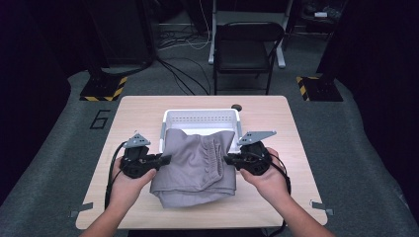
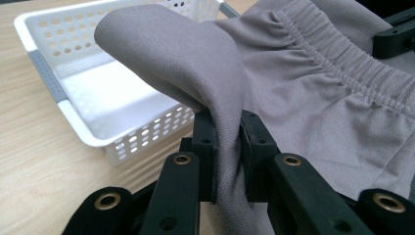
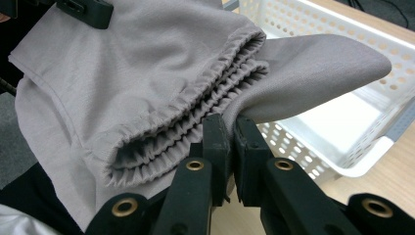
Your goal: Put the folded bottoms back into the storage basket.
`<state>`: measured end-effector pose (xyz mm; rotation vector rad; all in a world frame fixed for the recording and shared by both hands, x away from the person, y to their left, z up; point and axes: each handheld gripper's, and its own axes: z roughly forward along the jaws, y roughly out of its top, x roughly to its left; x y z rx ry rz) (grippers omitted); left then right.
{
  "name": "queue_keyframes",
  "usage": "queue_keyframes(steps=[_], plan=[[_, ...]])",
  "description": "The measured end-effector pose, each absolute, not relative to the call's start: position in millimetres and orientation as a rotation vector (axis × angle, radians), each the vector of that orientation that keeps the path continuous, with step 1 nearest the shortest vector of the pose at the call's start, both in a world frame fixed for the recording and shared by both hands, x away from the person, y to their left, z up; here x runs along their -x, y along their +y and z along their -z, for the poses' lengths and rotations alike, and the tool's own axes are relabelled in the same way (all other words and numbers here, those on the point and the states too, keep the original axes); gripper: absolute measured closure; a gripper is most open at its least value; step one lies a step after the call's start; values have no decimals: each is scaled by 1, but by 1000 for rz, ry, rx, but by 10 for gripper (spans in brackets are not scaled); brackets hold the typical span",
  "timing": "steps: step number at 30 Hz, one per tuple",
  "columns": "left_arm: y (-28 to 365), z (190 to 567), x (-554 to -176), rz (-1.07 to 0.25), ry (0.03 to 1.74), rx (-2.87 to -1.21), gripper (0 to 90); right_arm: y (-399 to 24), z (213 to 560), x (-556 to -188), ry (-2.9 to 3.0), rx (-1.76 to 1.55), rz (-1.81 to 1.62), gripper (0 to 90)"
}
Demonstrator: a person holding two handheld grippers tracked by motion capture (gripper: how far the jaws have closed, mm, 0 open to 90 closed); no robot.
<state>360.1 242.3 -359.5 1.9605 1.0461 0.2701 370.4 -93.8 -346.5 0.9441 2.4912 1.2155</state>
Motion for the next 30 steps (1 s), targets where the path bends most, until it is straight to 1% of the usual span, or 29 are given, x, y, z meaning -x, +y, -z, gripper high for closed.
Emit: queue_keyframes(steps=[17,30], plan=[[238,354,-385,-275,1062,-1944,791,-94,337,-396,2469,-943,-1189,854],[232,352,-398,-280,1060,-1957,791,-96,336,-407,2452,-964,-1173,854]])
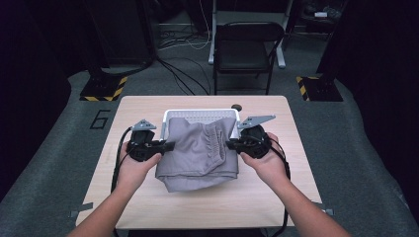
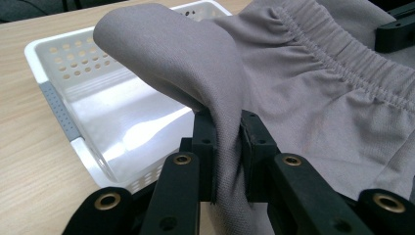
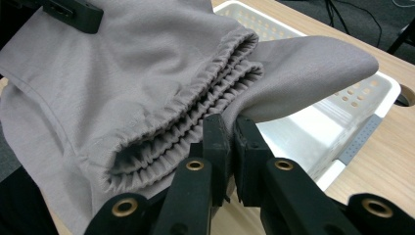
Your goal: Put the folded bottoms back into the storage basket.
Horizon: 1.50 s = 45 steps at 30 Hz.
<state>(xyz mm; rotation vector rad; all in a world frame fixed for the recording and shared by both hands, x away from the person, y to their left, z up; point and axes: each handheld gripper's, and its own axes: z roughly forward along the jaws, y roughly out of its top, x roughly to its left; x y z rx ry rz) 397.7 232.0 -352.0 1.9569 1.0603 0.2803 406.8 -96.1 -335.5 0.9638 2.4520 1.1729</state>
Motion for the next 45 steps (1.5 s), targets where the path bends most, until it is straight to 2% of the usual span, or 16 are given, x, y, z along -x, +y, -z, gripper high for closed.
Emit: queue_keyframes(steps=[45], plan=[[225,345,-456,-321,1066,-1961,793,-89,331,-462,2397,-997,-1081,855]])
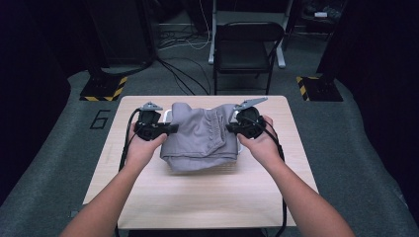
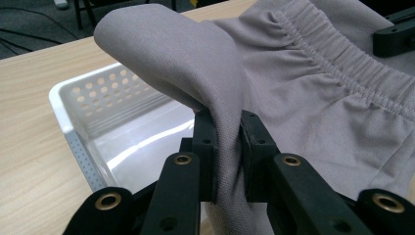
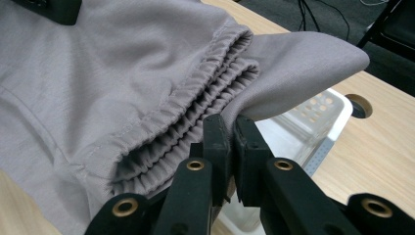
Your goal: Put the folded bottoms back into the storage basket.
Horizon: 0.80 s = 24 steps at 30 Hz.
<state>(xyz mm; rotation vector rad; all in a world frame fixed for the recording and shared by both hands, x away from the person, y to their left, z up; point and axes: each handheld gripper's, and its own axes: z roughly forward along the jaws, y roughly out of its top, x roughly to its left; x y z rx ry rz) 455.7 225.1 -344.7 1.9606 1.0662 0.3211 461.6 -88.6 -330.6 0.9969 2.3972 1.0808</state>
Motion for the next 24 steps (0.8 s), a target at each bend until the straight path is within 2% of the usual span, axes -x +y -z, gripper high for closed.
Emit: queue_keyframes(steps=[24], plan=[[226,361,-494,-327,1116,-1919,793,-80,338,-500,2387,-1054,-1023,856]])
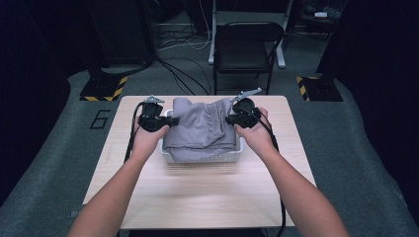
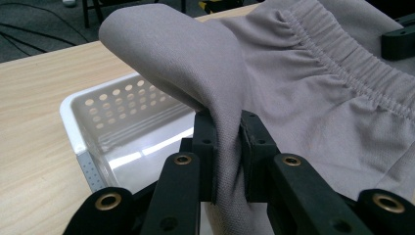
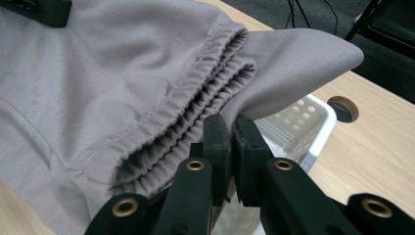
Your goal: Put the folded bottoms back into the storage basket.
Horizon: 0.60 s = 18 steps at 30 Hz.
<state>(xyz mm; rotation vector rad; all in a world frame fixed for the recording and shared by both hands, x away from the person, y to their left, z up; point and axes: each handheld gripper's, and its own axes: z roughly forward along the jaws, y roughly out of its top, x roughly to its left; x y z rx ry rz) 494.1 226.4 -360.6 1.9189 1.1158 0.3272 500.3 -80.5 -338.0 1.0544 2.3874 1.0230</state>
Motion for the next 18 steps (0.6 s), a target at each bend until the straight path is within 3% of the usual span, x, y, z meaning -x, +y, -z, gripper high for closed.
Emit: queue_keyframes(steps=[18], plan=[[221,391,-517,-320,1181,-1933,792,-70,357,-522,2393,-1098,-947,855]])
